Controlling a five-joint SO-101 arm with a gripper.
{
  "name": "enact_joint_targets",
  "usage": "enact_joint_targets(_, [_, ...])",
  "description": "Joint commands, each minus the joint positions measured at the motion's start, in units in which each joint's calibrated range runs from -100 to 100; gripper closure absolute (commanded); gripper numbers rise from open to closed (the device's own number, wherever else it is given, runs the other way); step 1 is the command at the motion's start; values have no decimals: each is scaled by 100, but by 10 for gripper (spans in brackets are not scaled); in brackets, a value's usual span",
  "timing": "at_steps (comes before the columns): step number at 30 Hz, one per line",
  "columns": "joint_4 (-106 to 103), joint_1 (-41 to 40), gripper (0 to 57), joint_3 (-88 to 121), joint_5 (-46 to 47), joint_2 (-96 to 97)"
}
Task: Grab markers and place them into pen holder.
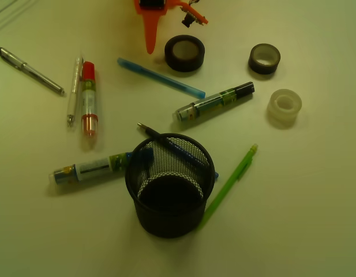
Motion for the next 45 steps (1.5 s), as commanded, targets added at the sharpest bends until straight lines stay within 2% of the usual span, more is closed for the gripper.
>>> enact_joint_targets(1, [-538,-928,259,152,-645,-1806])
enact_joint_targets(15, [-538,-928,259,71,-645,-1781])
enact_joint_targets(27, [-57,-1204,258,-1242,-620,-1407])
enact_joint_targets(30, [-75,-1317,258,-2130,-615,-361])
enact_joint_targets(39, [-48,-1451,259,-4775,-864,4620])
enact_joint_targets(45, [363,-1646,259,-5944,-987,6489])
